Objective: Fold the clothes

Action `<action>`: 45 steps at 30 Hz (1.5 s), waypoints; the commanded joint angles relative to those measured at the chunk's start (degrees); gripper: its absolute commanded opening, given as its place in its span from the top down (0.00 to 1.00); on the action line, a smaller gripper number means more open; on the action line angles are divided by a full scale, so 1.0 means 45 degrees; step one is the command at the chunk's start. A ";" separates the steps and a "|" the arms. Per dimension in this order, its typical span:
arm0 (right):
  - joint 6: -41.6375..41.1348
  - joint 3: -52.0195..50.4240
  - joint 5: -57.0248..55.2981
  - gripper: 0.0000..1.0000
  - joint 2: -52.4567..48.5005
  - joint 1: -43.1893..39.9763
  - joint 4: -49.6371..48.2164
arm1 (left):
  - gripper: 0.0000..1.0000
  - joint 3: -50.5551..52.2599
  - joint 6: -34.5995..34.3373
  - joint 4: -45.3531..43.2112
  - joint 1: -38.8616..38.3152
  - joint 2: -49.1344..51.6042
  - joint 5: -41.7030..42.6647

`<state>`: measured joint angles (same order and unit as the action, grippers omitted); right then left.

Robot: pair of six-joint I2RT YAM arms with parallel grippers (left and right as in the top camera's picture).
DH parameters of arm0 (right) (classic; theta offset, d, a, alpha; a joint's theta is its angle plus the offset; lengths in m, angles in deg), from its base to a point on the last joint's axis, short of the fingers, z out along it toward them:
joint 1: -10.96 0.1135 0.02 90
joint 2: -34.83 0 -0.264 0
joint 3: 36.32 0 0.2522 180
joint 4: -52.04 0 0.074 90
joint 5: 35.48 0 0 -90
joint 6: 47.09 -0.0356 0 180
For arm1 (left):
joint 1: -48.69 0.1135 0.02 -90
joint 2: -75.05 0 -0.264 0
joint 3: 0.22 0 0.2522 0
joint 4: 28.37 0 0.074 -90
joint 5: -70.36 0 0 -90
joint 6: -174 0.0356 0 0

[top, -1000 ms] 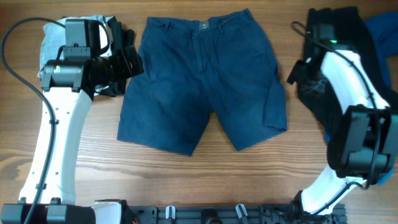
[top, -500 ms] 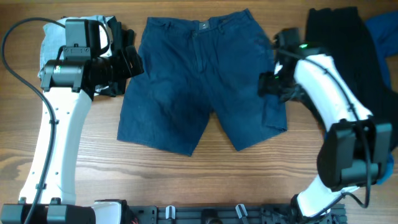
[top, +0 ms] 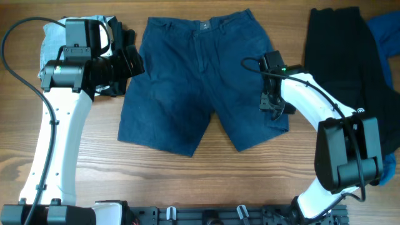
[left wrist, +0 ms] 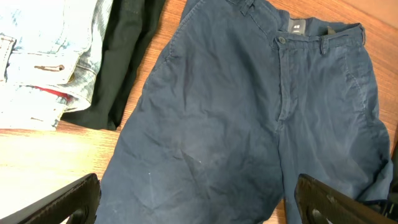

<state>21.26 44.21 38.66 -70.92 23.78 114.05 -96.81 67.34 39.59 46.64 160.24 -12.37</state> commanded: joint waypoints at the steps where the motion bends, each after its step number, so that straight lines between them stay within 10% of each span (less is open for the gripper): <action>1: -0.0175 -0.0204 -0.0491 0.44 -0.0243 -0.0029 -0.0228 | 0.00 -0.0121 -0.0063 -0.0029 -0.0019 -0.0024 -0.0117; 10: -0.0199 -0.0199 -0.0661 0.96 -0.0243 -0.0311 -0.0486 | 0.00 -0.0121 -0.0063 -0.0029 -0.0019 -0.0024 -0.0117; 19: -0.0146 0.0321 0.0782 0.96 0.1103 -0.3682 -0.0277 | 0.00 -0.0121 -0.0063 -0.0015 -0.0019 -0.0024 -0.0117; 22: 0.0204 0.0306 0.2827 0.42 0.0986 -0.5090 -0.0423 | 0.00 -0.0121 -0.0063 0.0005 -0.0019 -0.0024 -0.0117; 25: 0.0758 0.0335 0.3449 0.26 0.1122 -0.5523 -0.0185 | 0.00 -0.0121 -0.0063 0.0015 -0.0019 -0.0024 -0.0117; 45: 0.1783 0.0306 0.5202 0.27 0.1933 -0.0729 -0.0214 | 0.08 0.0384 0.0656 0.0758 -0.0024 0.2458 -0.0107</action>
<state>28.91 44.80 61.42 -58.95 19.16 112.23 -96.72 69.11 42.25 46.64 167.65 -12.37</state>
